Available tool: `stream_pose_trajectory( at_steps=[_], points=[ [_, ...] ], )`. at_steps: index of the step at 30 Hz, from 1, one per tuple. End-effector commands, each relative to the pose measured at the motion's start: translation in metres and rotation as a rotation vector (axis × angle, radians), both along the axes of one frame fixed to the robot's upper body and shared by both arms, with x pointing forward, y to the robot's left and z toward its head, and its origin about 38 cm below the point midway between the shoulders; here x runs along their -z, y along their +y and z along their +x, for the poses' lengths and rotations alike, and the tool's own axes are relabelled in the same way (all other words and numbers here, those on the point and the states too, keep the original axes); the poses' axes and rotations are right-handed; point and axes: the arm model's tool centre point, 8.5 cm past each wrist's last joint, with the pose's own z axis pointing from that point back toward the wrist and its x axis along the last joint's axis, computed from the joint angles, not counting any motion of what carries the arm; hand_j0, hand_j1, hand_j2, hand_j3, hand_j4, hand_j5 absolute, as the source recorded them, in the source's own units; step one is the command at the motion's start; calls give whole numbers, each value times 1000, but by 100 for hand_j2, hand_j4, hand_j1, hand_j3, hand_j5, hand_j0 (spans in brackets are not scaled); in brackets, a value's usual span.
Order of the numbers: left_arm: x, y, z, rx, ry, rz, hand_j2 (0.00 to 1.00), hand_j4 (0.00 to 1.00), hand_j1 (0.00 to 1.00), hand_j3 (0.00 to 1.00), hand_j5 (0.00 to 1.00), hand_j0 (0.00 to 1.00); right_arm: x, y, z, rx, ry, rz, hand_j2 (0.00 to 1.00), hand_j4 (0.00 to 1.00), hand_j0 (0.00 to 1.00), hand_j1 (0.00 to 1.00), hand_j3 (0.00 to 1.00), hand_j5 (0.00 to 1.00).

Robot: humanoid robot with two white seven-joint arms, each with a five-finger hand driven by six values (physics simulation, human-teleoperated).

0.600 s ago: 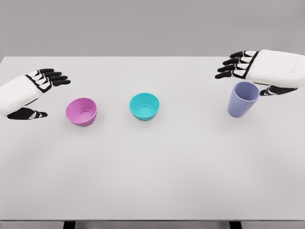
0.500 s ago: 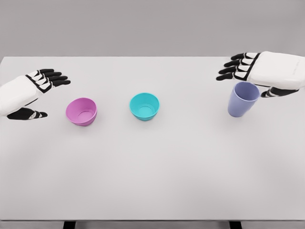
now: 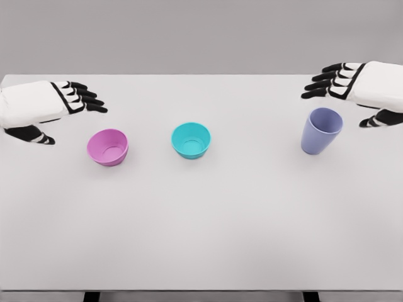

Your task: Stacking bowl and cup with both arms

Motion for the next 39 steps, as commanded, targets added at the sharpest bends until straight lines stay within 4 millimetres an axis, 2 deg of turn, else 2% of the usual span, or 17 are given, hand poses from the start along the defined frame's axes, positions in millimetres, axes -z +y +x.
stream_pose_trajectory(
  at_steps=[1,3,5,8,11,14,15,17,21,27,32,39],
  points=[
    [37,-29,-3,72,114,0,100,100,100,100,100,100,-10,-4,-1,8,-15,18,100,100,100,100,100,100],
    [37,-42,15,107,142,70,100,100,100,100,100,100,-16,-5,-2,12,-33,24,100,100,100,100,100,100],
    [31,-49,21,129,141,116,100,100,100,100,100,100,-28,-10,-3,23,-65,31,100,100,100,100,100,100],
    [21,-48,24,128,115,132,100,100,100,100,100,100,-18,-10,-4,21,-35,38,100,100,100,100,100,100],
    [26,-51,24,132,123,138,100,100,100,100,100,100,-15,-9,-3,21,-29,37,100,100,100,100,100,100],
    [28,-51,25,133,128,139,100,100,100,100,100,100,-5,8,4,-16,-24,129,100,100,100,100,100,100],
    [30,-49,26,124,128,148,100,100,100,100,100,100,-2,20,6,-47,-30,170,100,100,100,100,100,100],
    [34,-47,28,117,129,171,100,100,100,100,100,100,-6,16,5,-38,-39,161,100,100,100,100,100,100],
    [41,-48,32,109,134,181,100,100,100,100,100,100,6,16,3,-36,-6,158,100,100,100,100,100,100],
    [52,-53,36,113,143,198,100,100,100,100,100,100,-2,1,-1,-3,-10,98,100,100,100,100,100,100],
    [59,-53,37,106,158,197,100,100,100,100,100,100,0,-4,-3,8,7,68,100,100,100,100,100,100],
    [64,-48,39,95,112,301,100,100,100,100,100,100,2,-6,-4,14,16,57,100,100,100,100,100,100]
  ],
)
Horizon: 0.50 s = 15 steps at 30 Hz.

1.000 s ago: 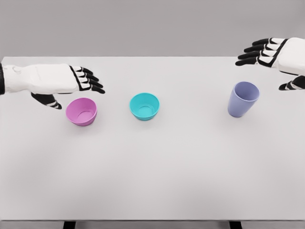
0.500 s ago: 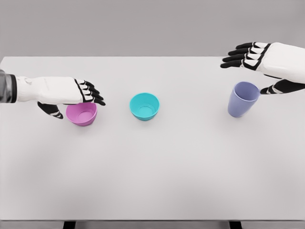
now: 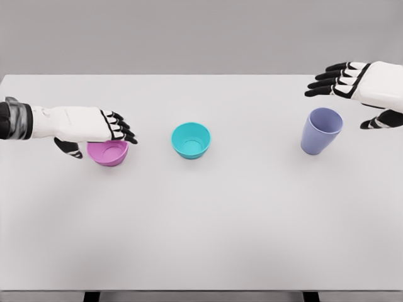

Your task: Stacking bowl and cup with both arms

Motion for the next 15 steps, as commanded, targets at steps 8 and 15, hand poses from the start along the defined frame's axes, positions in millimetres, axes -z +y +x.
stream_pose_trajectory(
  at_steps=[8,15],
  points=[
    [-12,-4,-4,-9,81,-171,97,97,97,97,97,97,6,2,0,-4,24,-5,100,100,100,100,100,100],
    [-4,0,4,-142,135,-211,97,97,97,97,97,97,9,2,0,-5,33,-8,100,100,100,100,100,100]
  ],
)
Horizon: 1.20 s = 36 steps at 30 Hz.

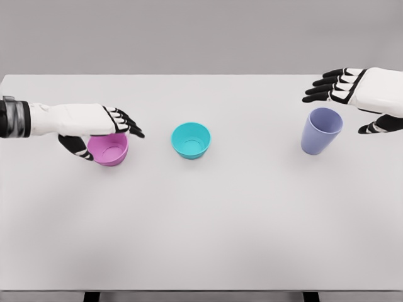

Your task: Stacking bowl and cup with both arms

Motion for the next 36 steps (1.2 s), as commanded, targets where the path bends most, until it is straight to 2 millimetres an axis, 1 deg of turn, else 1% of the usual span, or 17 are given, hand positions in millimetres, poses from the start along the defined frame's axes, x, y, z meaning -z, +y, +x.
stream_pose_trajectory(
  at_steps=[1,2,5,10,12,16,18,23,27,32,36],
  points=[
    [6,3,4,-78,38,-9,97,97,97,97,97,97,4,1,0,-3,16,1,100,100,100,100,100,100],
    [10,4,5,-105,53,0,98,98,98,98,98,98,8,2,0,-5,25,2,100,100,100,100,100,100],
    [11,7,4,-110,53,9,100,100,100,100,100,100,7,3,0,-6,23,1,100,100,100,100,100,100],
    [12,9,4,-116,51,19,100,100,100,100,100,100,5,2,0,-6,20,-1,100,100,100,100,100,100],
    [17,9,4,-116,63,27,100,100,100,100,100,100,5,2,0,-6,20,-1,100,100,100,100,100,100],
    [26,15,9,-141,75,46,100,100,100,100,100,100,6,3,0,-7,20,1,100,100,100,100,100,100],
    [27,16,9,-144,79,49,100,100,100,100,100,100,6,3,0,-7,20,1,100,100,100,100,100,100],
    [31,16,9,-143,82,59,100,100,100,100,100,100,4,2,0,-4,19,-3,100,100,100,100,100,100],
    [32,10,12,-133,75,62,100,100,100,100,100,100,5,0,-1,-2,23,-9,100,100,100,100,100,100],
    [32,10,14,-137,75,60,100,100,100,100,100,100,5,-1,-1,1,24,-13,100,100,100,100,100,100],
    [38,7,18,-141,77,67,100,100,100,100,100,100,3,-3,-1,6,23,-19,100,100,100,100,100,100]
  ],
)
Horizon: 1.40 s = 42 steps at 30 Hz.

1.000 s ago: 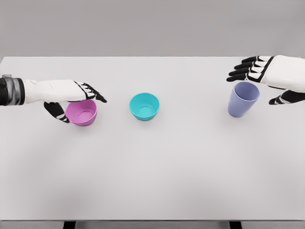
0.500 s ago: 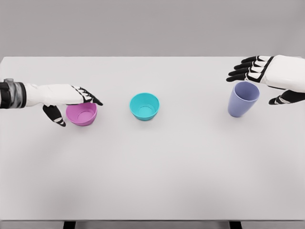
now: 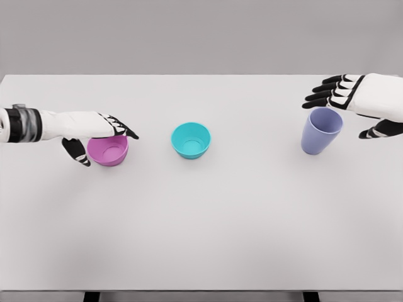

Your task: Stacking bowl and cup with both arms

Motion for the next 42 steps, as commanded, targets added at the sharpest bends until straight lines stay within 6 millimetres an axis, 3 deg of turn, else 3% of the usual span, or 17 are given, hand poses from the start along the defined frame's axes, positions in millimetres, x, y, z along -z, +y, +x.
stream_pose_trajectory(
  at_steps=[1,7,42],
  points=[
    [2,-1,2,-6,1,0,100,100,100,100,100,100,-1,-2,0,6,3,2,100,100,100,100,100,100],
    [5,-1,2,-6,6,1,100,100,100,100,100,100,-6,-9,-2,22,3,-28,100,100,100,100,100,100],
    [23,-3,11,-22,28,19,100,100,100,100,100,100,-4,-10,-2,25,8,-30,100,100,100,100,100,100]
  ],
)
